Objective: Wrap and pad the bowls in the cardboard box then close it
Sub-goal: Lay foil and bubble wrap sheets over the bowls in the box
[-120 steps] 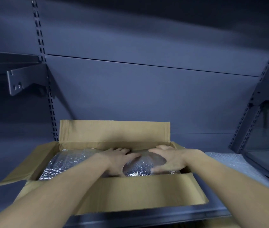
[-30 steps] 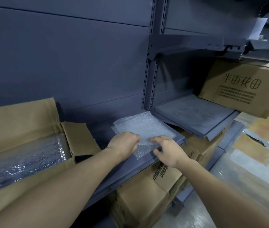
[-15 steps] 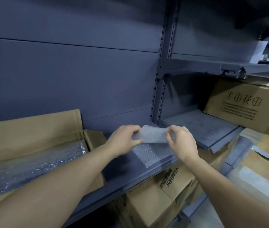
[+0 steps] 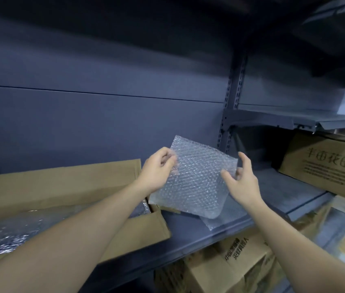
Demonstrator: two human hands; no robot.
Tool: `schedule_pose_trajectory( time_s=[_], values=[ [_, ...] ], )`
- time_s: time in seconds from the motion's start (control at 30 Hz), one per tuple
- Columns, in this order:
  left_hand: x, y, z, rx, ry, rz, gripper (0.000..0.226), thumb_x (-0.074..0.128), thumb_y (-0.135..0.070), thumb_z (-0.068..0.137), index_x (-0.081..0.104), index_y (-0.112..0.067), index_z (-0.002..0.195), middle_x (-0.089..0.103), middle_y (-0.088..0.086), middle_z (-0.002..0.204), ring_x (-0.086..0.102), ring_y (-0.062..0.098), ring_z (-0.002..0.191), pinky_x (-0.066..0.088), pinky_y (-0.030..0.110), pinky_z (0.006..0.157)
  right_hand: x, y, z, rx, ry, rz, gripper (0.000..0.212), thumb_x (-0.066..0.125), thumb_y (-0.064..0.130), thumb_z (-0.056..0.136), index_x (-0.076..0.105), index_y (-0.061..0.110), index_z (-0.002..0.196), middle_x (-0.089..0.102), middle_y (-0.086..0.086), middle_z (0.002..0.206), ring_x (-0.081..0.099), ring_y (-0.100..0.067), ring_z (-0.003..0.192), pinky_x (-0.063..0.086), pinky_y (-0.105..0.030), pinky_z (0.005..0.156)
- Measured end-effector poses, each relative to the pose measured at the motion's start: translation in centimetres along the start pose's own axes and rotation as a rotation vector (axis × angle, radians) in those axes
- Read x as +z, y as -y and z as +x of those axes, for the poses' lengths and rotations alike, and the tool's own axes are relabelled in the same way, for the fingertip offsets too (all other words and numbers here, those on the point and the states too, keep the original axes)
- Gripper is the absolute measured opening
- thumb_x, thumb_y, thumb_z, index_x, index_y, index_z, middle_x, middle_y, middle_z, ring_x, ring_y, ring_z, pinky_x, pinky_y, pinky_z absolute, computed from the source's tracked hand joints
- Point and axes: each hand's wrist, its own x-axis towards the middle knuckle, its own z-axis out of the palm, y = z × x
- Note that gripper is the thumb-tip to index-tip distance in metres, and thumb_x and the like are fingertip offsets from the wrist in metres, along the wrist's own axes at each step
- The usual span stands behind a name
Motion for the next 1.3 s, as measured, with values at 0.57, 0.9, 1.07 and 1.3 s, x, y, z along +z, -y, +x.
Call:
schedule_pose_trajectory(
  time_s=[0.57,0.9,1.07,1.3],
  values=[
    [-18.6,1.2,-6.8,-0.123,-0.395,0.333,0.013,0.059,-0.024,0.096,0.064,-0.022,0.084,0.054,-0.010,0.059,0.041,0.005,0.050,0.036,0.017,0.052,14.6,9.5,-3.6,-0.161,0.285,0.292,0.077,0.071,0.030,0.087,0.025,0.043,0.147,0.066,0.007,0.091,0.066,-0.008,0.069,0.054,-0.027,0.069],
    [-26.2,2.5,-11.9,-0.238,-0.518,0.412,0.010,0.058,-0.029,0.098,0.064,-0.024,0.092,0.073,-0.001,0.080,0.054,0.011,0.051,0.043,0.021,0.046,23.7,13.0,-5.1,-0.246,0.435,0.289,0.064,0.071,0.028,0.087,0.039,0.040,0.141,0.061,0.000,0.097,0.061,-0.018,0.069,0.047,-0.016,0.060],
    [-29.8,4.2,-15.2,-0.281,-0.551,0.456,0.013,0.059,-0.028,0.097,0.066,-0.018,0.094,0.072,0.011,0.083,0.058,0.011,0.061,0.046,0.022,0.060,29.4,14.2,-6.7,-0.247,0.544,0.339,0.059,0.068,0.020,0.087,0.043,0.034,0.138,0.058,-0.003,0.081,0.048,-0.013,0.057,0.043,-0.025,0.051],
    [-34.2,7.2,-18.5,-0.404,-0.562,0.469,0.023,0.064,-0.034,0.094,0.060,-0.025,0.114,0.075,0.002,0.078,0.063,0.010,0.062,0.049,0.029,0.066,34.6,14.7,-9.7,-0.346,0.622,0.212,0.054,0.071,0.022,0.086,0.048,0.031,0.134,0.037,0.006,0.058,0.037,-0.007,0.049,0.033,-0.018,0.050]
  ],
)
